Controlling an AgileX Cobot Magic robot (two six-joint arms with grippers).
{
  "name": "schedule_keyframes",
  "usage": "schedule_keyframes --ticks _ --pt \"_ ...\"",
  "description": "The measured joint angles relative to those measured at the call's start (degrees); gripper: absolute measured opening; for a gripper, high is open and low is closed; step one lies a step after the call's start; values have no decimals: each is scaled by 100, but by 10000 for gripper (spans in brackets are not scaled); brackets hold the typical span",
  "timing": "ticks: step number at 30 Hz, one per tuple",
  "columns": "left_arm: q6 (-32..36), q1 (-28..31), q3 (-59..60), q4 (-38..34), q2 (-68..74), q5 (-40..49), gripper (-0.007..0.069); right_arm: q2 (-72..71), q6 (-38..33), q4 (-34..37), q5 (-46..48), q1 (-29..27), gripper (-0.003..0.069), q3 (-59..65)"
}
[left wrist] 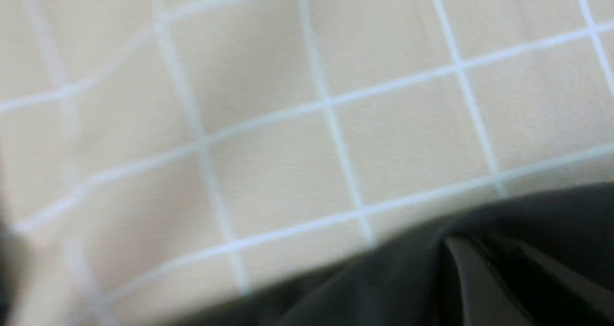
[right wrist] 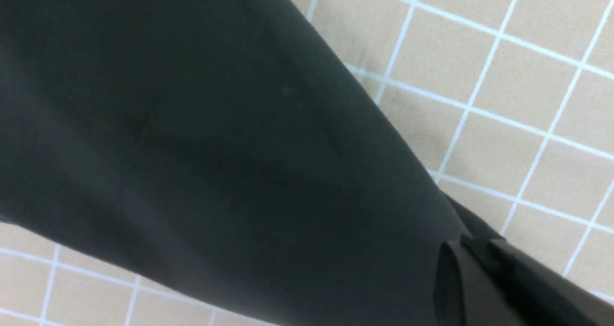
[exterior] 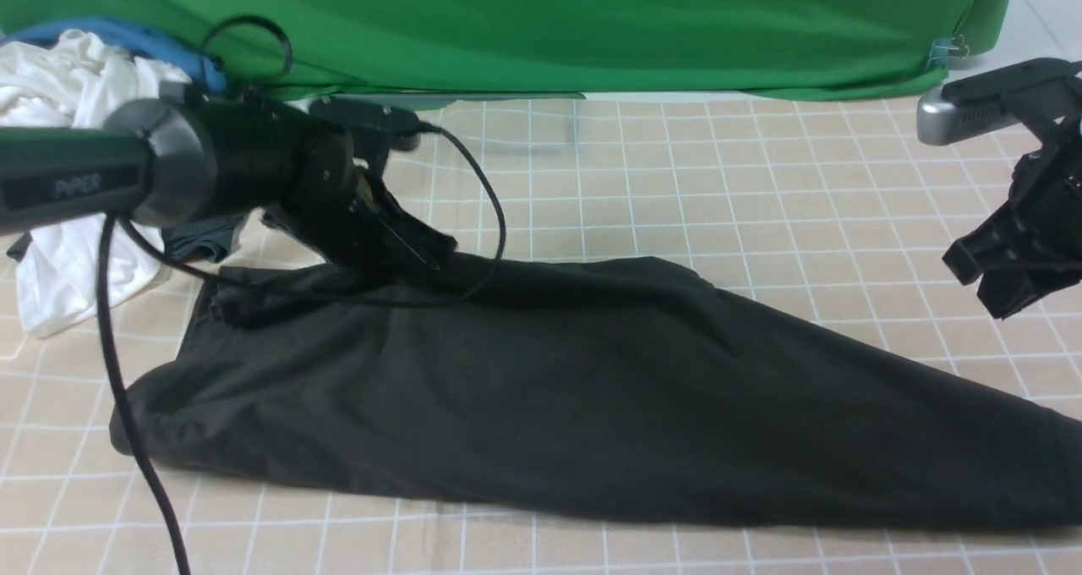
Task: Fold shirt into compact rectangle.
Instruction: 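Pull the folded dark garment lengthwise by its ends to straighten it flat on the table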
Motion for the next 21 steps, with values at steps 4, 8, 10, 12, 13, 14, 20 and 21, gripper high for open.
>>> schedule_keyframes --ticks 4,8,10,12,13,14,20,21 --pt "-393 41 -155 561 -217 394 19 -134 -2 0 27 0 90 0" --pt "572 88 -193 -731 -414 1456 19 -234 -8 38 33 0 91 -4" --pt "825 88 -158 -967 -361 1587 19 -240 -8 66 27 0 91 -4" --pt "727 145 -135 -895 -207 1587 19 -259 -8 76 17 0 95 -4" --pt "662 181 -135 -841 -121 1587 19 -275 -8 87 17 0 98 -4" --pt "638 193 -135 -817 -100 1587 19 -275 -8 87 17 0 99 -4" --pt "208 833 -123 -532 283 1113 19 -296 -8 116 9 0 111 -11" --pt "202 922 -123 -532 305 921 19 -298 -8 116 9 0 112 -11"
